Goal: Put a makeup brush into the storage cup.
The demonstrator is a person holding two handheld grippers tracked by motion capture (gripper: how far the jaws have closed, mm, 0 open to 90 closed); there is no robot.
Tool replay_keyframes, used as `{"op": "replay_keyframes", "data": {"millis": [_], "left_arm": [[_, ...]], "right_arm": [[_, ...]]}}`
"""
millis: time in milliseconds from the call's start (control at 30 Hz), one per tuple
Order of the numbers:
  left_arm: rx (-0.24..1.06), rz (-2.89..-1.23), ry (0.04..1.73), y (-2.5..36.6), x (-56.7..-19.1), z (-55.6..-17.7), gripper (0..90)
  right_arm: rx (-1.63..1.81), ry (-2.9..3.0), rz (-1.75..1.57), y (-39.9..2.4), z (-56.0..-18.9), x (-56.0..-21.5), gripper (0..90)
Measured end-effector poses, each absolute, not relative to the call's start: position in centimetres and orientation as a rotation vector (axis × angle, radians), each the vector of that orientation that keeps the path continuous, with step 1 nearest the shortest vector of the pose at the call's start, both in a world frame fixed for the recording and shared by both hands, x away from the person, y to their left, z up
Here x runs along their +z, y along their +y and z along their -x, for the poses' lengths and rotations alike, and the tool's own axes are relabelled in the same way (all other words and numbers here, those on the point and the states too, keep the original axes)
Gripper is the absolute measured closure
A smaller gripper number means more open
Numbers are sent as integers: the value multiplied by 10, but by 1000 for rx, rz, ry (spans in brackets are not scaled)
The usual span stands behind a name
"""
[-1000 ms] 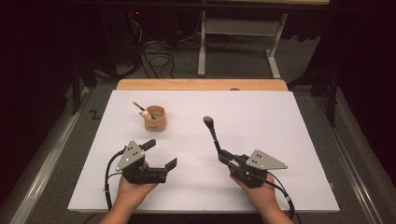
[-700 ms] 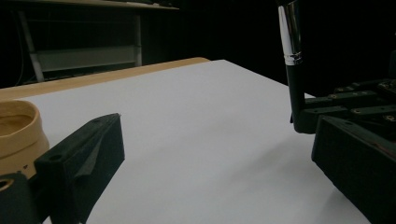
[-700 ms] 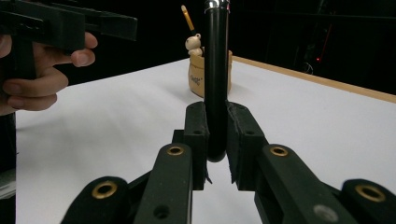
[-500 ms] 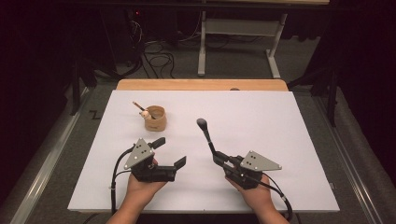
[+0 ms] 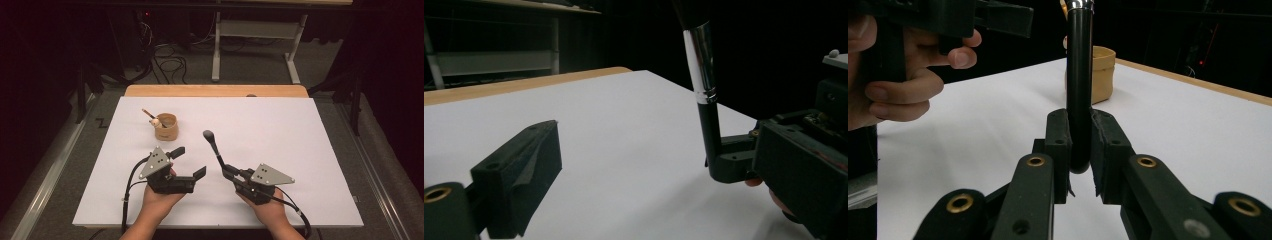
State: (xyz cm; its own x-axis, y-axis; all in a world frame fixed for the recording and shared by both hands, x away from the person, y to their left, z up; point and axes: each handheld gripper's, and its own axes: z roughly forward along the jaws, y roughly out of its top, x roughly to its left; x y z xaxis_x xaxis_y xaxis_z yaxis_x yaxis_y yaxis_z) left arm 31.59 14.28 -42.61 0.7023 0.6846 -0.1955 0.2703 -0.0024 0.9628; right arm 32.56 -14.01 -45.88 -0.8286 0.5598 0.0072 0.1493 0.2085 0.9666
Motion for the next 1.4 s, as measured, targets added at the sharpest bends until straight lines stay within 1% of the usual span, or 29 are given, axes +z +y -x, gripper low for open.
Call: {"op": "replay_keyframes", "data": {"millis": [333, 533, 667, 867, 1400], "left_arm": [[363, -1573, 793, 135, -427, -318, 104], [375, -1570, 791, 130, -427, -318, 161], [343, -1559, 783, 127, -427, -319, 180], [318, -1555, 771, 124, -426, -320, 259], [266, -1550, 753, 122, -428, -322, 506]], "right_arm": [[1659, 2155, -670, -137, -324, -460, 806], [1656, 2163, -664, -135, -323, -461, 806], [1664, 2161, -642, -134, -324, -461, 806], [1659, 2169, -637, -133, -323, -462, 807], [1655, 2180, -626, -129, -322, -463, 806]]}}
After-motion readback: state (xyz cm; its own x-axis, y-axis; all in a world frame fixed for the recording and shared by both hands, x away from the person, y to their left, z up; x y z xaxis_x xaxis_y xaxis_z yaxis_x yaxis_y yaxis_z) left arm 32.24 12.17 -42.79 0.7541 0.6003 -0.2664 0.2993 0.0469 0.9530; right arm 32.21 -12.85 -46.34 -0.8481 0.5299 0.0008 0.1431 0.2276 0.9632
